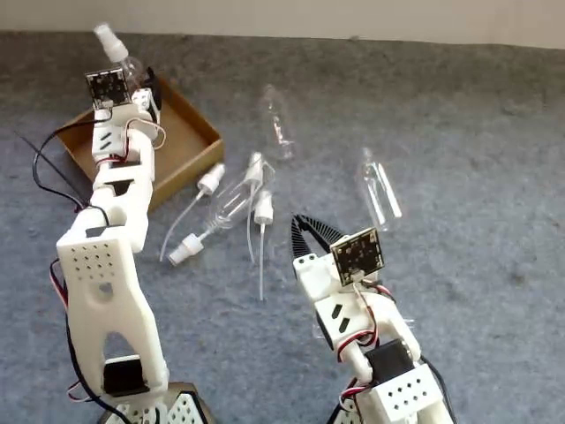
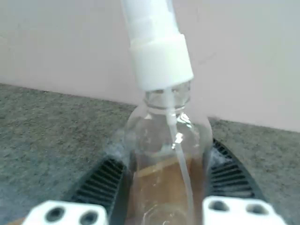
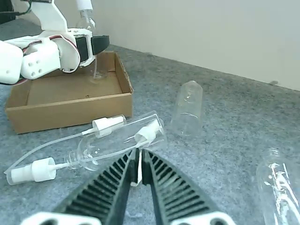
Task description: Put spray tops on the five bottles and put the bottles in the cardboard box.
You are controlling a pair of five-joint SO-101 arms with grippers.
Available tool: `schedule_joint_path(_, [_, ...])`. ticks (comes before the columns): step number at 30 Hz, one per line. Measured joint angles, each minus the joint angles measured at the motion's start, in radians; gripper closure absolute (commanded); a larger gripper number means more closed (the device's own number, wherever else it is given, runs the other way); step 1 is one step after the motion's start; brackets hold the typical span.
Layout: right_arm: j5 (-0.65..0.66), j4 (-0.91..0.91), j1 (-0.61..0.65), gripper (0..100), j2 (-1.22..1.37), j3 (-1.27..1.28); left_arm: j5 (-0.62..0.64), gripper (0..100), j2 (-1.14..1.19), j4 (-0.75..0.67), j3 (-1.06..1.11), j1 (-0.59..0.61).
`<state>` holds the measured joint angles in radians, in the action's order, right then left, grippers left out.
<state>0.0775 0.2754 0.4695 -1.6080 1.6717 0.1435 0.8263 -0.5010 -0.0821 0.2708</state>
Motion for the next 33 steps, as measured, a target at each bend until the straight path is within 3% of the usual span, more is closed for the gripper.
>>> schedule_joint_path(5, [0.0,0.0,0.0,99.3,0.0,0.0,0.003,96,0.029,0.0,-0.026,-0.003])
schedule_joint_path(12, [0.0,0.0,0.0,99.3,0.0,0.0,0.003,85,0.031,0.0,-0.026,-0.002])
schedule_joint_path(33, [0.0,0.0,0.0,99.3,0.0,0.0,0.005,85,0.029,0.038,-0.028,0.002])
